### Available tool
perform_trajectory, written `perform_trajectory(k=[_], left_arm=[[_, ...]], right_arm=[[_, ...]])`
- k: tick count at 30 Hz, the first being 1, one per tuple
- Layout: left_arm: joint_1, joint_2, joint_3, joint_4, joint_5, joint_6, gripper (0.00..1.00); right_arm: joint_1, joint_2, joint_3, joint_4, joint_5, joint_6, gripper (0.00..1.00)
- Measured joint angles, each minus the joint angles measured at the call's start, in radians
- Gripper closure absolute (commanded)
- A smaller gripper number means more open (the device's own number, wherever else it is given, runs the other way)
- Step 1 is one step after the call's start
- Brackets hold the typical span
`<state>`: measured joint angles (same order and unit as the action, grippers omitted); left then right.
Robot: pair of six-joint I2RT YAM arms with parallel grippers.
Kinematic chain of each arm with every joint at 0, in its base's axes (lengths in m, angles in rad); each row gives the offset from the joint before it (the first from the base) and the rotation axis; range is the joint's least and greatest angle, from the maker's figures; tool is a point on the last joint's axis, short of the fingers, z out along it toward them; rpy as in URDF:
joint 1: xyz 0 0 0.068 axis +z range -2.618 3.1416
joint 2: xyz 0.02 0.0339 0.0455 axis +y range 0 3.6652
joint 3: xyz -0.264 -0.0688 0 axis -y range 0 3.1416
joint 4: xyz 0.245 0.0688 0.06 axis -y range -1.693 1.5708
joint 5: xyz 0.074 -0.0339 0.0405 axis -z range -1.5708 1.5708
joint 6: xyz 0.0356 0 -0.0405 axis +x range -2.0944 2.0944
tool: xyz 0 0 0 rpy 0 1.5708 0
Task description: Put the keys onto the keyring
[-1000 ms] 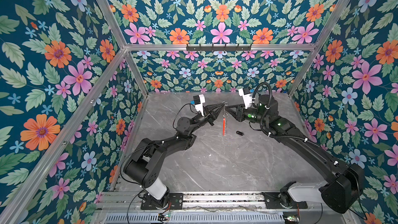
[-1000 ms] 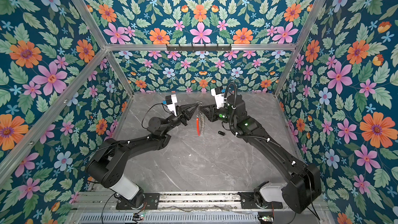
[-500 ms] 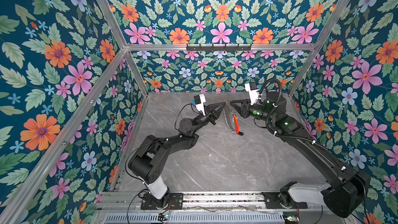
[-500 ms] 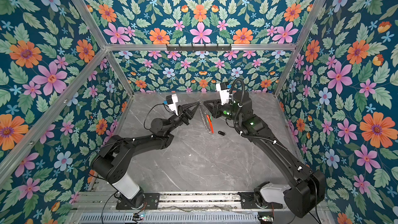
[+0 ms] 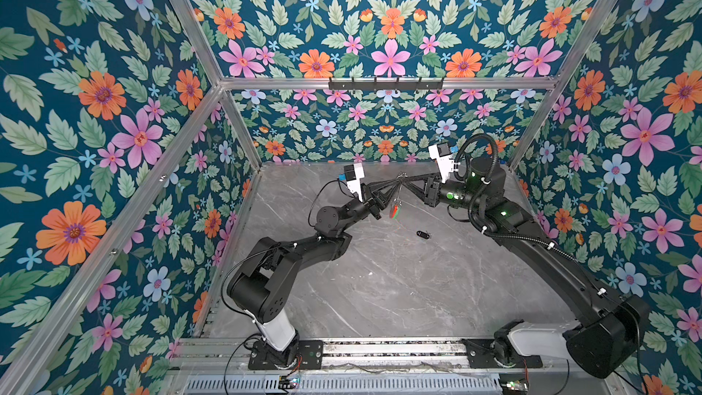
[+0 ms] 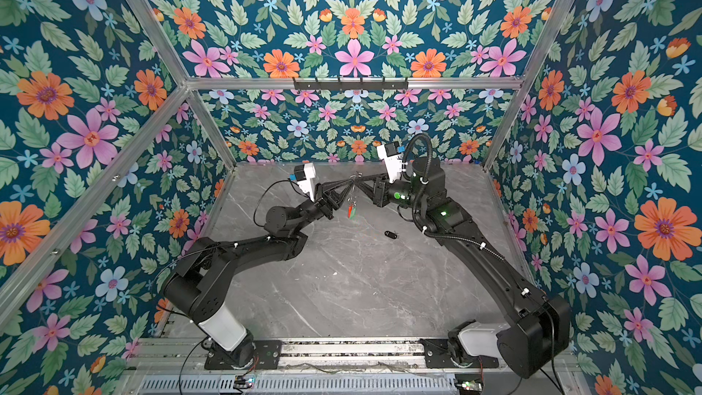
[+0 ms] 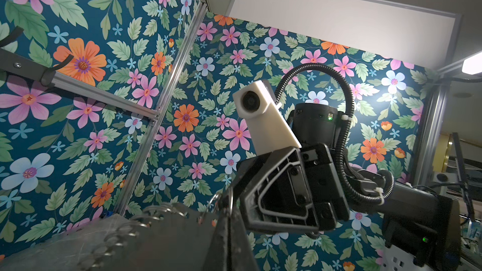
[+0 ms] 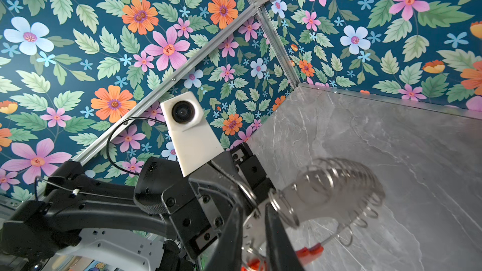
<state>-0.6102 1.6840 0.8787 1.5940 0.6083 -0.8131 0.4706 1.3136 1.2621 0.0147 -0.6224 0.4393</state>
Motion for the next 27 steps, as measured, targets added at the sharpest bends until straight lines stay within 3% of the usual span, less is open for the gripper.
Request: perform_trajectory(k=[7, 17, 21, 27], left_arm=[[0.001, 0.004, 0.005, 0.008, 0.007, -0.026, 1.00], [0.000, 0.018, 0.015, 0.031, 0.014, -0.040, 1.00], [0.001, 0.025, 0.009, 0.035, 0.015, -0.031, 0.78], [0.067, -0.033, -0.055, -0.036, 0.095, 0.037, 0.75]], right_arm=[[-0.002, 0.012, 0.007, 0.018, -0.015, 0.005, 1.00], [-0.003, 0.000, 0.003, 0.011, -0.003, -0.006, 1.00], [-0.002, -0.005, 0.014, -0.031, 0.001, -0.037, 1.00], [0.000, 0.011, 0.124, -0.219, 0.032, -0.199, 1.00]])
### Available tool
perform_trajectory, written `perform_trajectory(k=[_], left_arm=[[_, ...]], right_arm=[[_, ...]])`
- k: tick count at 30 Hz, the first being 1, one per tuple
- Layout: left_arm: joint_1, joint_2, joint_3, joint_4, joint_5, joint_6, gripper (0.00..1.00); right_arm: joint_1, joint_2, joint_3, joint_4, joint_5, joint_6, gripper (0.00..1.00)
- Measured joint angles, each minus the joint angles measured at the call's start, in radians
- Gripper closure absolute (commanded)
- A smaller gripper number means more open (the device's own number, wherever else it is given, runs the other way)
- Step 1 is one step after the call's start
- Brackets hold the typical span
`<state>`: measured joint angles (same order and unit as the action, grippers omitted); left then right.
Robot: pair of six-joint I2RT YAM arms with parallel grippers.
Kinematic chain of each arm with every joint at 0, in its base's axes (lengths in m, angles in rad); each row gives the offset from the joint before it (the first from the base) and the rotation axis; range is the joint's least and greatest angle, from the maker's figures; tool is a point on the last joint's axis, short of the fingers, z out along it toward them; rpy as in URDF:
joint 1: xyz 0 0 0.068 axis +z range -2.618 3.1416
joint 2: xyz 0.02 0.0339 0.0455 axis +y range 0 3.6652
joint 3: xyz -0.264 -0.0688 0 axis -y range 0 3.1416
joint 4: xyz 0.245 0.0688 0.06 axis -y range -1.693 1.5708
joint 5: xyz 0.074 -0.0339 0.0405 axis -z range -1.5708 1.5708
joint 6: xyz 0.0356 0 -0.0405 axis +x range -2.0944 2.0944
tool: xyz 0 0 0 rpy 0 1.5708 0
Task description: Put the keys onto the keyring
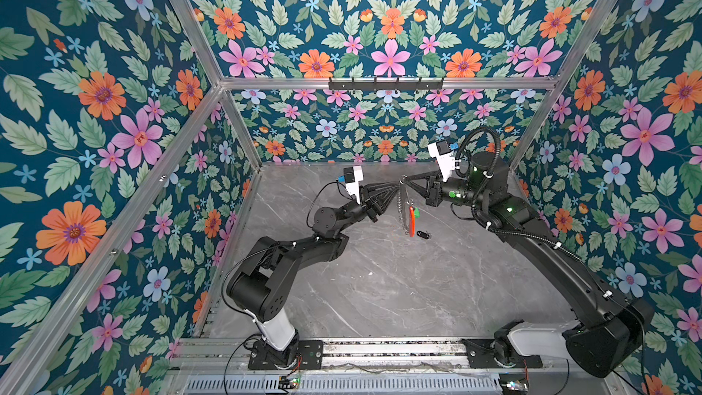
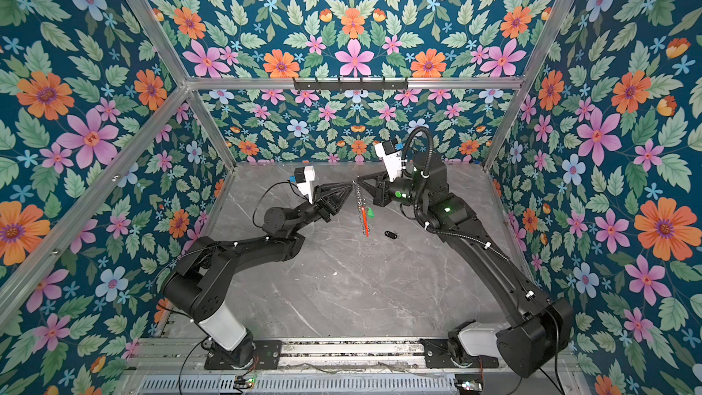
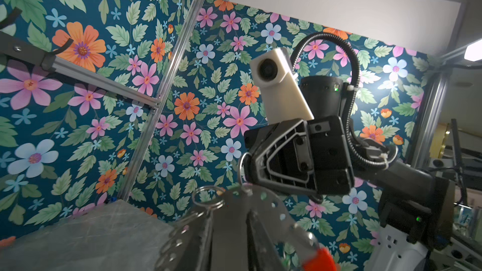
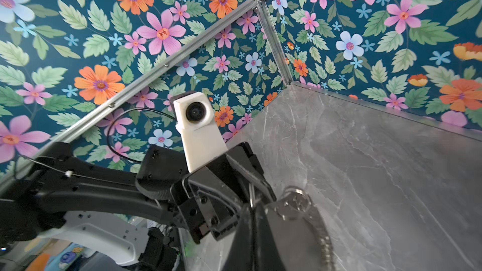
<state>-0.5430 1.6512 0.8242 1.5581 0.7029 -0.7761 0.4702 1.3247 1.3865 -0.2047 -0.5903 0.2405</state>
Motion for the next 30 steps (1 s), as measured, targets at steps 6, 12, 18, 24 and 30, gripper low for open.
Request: perform_trajectory(k=[6, 12, 18, 24, 30], left_arm=[[0.045, -0.165, 0.070, -0.457, 0.132, 0.306, 0.75], [0.046, -0.166, 0.273, -0.991, 0.263, 0.646, 0.75], [0.046, -0.119, 0.395, -1.297, 0.372, 0.811, 0.74], [0.045, -0.099, 0.435, -1.373, 0.433, 0.854, 0.73], [0.045, -0.089, 0.454, -1.388, 0.461, 0.854, 0.74]], right_arm=[[0.020, 0.070, 0.143, -0.282, 0.104, -0.229, 1.00], [0.098, 0.087, 0.159, -0.407, 0.227, -0.403, 1.00], [0.109, 0.073, 0.138, -0.420, 0.261, -0.455, 1.00], [0.110, 0.059, 0.129, -0.419, 0.257, -0.466, 1.00], [0.111, 0.058, 0.132, -0.418, 0.251, -0.471, 1.00]])
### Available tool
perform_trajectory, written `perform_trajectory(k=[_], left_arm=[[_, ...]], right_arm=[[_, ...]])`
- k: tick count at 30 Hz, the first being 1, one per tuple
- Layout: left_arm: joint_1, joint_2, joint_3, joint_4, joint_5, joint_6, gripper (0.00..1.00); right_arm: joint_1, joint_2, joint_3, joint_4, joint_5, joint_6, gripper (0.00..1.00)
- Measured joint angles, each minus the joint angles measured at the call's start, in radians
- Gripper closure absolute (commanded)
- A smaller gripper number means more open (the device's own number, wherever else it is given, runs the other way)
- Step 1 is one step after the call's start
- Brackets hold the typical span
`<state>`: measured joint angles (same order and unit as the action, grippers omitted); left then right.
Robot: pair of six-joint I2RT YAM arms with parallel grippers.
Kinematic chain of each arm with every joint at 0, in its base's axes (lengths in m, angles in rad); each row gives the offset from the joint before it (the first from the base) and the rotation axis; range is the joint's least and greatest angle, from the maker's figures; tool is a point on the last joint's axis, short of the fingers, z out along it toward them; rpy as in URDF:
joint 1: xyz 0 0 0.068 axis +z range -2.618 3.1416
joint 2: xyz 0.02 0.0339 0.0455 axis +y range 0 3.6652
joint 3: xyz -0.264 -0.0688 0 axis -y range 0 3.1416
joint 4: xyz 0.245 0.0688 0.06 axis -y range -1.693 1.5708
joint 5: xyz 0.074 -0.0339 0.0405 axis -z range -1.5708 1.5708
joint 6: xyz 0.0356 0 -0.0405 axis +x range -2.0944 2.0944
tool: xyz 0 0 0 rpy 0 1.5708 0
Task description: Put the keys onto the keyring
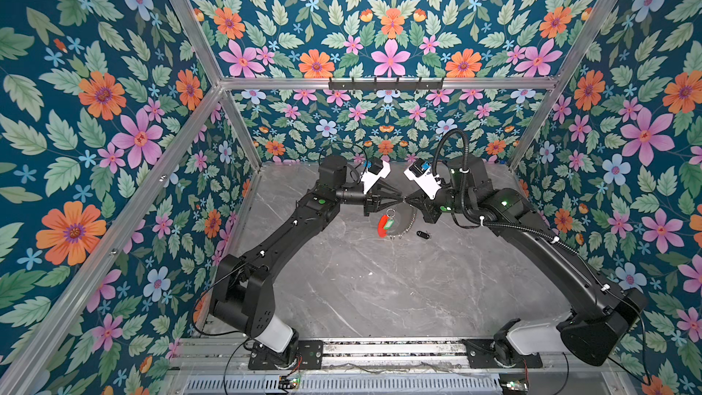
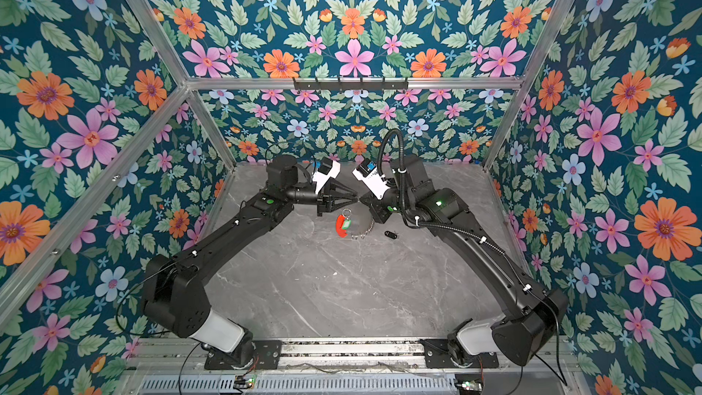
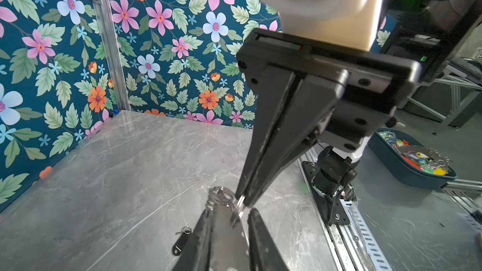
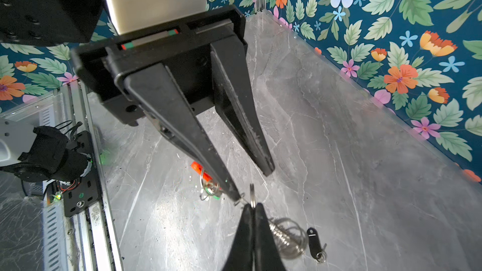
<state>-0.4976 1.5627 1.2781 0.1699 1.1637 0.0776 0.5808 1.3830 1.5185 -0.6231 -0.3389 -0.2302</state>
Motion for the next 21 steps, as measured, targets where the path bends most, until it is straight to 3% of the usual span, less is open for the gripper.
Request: perform_trajectory(k=[7, 14, 21], left_arm=[[-0.008, 0.016, 0.013, 0.000, 0.019, -0.016, 0.83], [-0.014, 0.028, 0.024, 0.001, 0.046, -0.024, 0.99], [-0.018, 0.027, 0.018, 0.010, 0.049, -0.027, 1.00]], right_arm=[[0.003, 0.000, 0.003, 0.002, -0.002, 0.000, 1.00], [0.002, 0.000, 0.013, -0.011, 0.007, 0.000, 1.00], [0.002, 0.000, 0.018, -0.017, 0.010, 0.001, 1.00]])
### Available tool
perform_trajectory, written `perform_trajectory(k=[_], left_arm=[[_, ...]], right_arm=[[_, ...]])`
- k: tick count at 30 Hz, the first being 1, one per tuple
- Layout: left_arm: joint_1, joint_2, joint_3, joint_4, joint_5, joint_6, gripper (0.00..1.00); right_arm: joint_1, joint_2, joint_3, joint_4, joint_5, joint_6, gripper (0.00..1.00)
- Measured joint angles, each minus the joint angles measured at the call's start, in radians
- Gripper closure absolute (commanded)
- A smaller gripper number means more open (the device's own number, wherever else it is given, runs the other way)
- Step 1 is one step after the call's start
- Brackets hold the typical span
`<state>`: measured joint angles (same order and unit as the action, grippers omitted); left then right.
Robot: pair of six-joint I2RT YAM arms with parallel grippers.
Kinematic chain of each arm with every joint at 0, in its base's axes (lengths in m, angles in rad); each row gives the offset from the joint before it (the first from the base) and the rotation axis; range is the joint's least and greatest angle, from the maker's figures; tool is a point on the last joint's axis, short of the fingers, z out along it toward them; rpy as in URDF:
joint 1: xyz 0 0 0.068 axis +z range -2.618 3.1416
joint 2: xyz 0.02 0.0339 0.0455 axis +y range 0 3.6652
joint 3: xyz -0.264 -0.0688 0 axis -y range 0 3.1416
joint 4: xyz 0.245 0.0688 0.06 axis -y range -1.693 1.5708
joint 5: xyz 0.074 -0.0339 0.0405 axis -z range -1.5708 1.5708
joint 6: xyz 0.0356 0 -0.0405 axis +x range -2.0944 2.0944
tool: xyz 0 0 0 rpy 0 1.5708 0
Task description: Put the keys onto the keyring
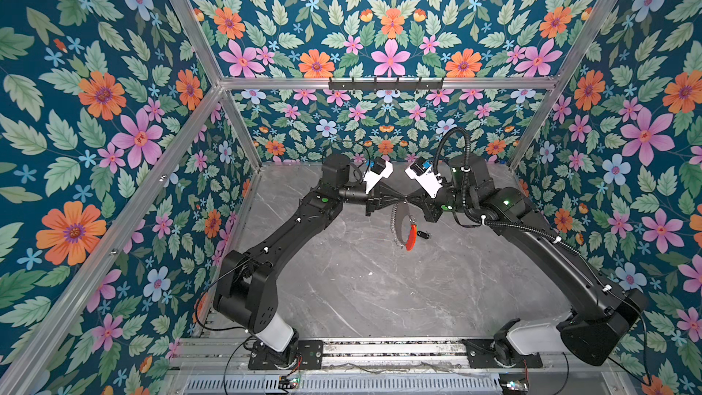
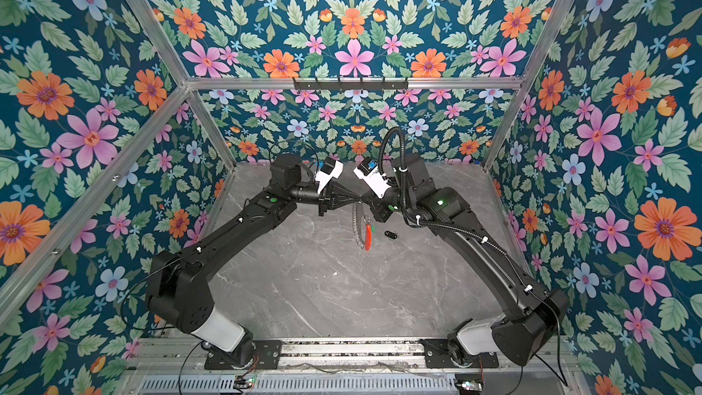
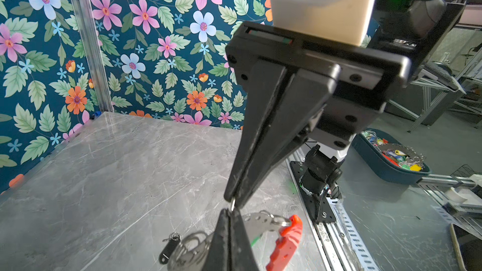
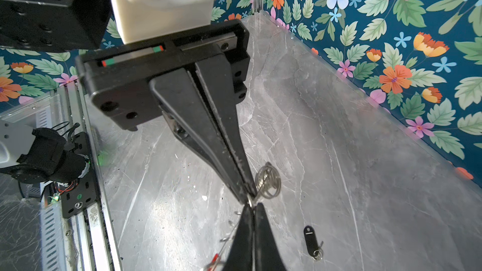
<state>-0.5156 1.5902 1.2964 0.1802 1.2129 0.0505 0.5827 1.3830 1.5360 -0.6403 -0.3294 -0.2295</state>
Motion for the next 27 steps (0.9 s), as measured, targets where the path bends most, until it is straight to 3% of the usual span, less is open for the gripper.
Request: perform_trajectory(k=[2, 3, 4, 7, 15, 20, 27], left_arm=[[-0.002, -0.003, -0.003, 0.002, -0.003, 0.000, 1.00], [-0.002, -0.006, -0.008, 0.009, -0.008, -0.001, 1.00], [-0.002, -0.009, -0.014, 0.019, -0.012, -0.011, 1.00], [-0.004, -0.023, -0.063, 0.121, -0.045, -0.096, 1.00], [-0.005, -0.029, -0.225, 0.671, -0.207, -0.527, 1.00], [-0.005, -0.003, -0.262, 0.977, -0.314, -0.753, 1.00], [-0.008, 0.023, -0.272, 1.181, -0.426, -0.935, 1.00]], right_arm=[[0.000, 0.000, 0.000, -0.001, 0.001, 0.004, 0.95], [0.000, -0.001, -0.001, 0.000, 0.004, 0.014, 0.81], [0.001, -0.004, -0.005, 0.004, 0.010, 0.020, 0.75], [0.002, -0.032, -0.039, 0.067, 0.066, 0.063, 0.66], [-0.082, -0.145, -0.233, 0.253, 0.163, 0.290, 0.75], [-0.087, -0.145, -0.254, 0.326, 0.119, 0.383, 0.77], [-0.058, -0.098, -0.238, 0.412, 0.019, 0.463, 0.77]])
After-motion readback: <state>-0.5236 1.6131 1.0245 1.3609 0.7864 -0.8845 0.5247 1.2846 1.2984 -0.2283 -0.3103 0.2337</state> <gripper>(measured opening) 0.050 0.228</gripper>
